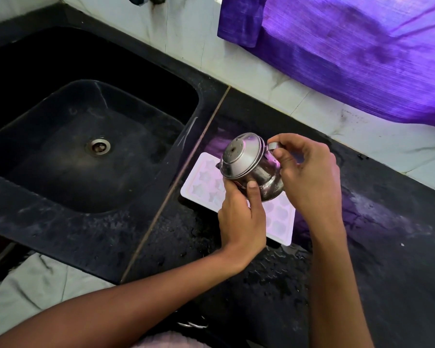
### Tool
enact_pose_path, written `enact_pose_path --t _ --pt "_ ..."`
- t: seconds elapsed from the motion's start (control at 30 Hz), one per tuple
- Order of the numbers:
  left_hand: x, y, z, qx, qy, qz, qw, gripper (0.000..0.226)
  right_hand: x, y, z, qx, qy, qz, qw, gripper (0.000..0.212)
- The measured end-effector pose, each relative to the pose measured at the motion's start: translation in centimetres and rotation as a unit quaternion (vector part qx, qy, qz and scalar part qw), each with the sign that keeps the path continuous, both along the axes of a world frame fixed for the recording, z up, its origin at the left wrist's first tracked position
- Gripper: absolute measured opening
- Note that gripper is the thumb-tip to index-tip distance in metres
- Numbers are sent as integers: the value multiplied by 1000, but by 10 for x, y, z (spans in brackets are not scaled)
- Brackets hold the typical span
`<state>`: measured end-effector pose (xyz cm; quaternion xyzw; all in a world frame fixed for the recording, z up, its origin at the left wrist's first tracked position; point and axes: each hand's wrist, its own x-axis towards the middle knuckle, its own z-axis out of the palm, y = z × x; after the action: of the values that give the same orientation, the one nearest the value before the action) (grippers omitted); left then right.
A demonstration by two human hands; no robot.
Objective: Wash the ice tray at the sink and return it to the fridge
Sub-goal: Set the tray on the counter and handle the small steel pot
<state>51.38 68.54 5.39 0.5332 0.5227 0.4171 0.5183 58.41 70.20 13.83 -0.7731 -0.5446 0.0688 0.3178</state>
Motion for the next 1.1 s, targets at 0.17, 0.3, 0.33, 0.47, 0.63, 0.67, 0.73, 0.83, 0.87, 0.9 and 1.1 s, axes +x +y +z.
enact_pose_path --t 0.17,0.3,0.33,0.47,0.63,0.67,0.73,0.83,0.87,0.9,1.1 --pt "-6 -7 3 -2 11 11 1000 61 -8 -5 5 -10 -7 11 1000 26" --pt "-11 -8 4 -22 23 -3 999 50 -13 -8 9 -24 -13 8 1000 25" --pt "-13 -9 5 -25 25 -7 999 50 -14 -8 10 -28 -13 6 1000 25" --pt "-18 -10 8 -30 28 -22 999 44 -19 -10 13 -35 -22 -3 999 26" --pt "-25 -10 12 -39 31 -40 998 40 -22 -13 16 -43 -22 -14 999 23" --pt "-27 -10 13 -41 31 -45 998 39 -23 -13 16 -44 -20 -17 999 22" --pt "-29 -10 13 -40 29 -54 997 37 -23 -14 16 -42 -17 -22 999 20" --pt "-31 -11 14 -35 28 -66 997 39 -24 -16 17 -38 -16 -30 999 19" --pt "-32 -11 14 -33 28 -69 997 40 -24 -16 17 -38 -16 -32 999 19" --pt "-32 -11 14 -32 28 -72 997 40 -25 -17 17 -38 -16 -33 999 19" --pt "-34 -14 16 -31 23 -75 996 38 -27 -19 19 -35 -22 -39 998 19"
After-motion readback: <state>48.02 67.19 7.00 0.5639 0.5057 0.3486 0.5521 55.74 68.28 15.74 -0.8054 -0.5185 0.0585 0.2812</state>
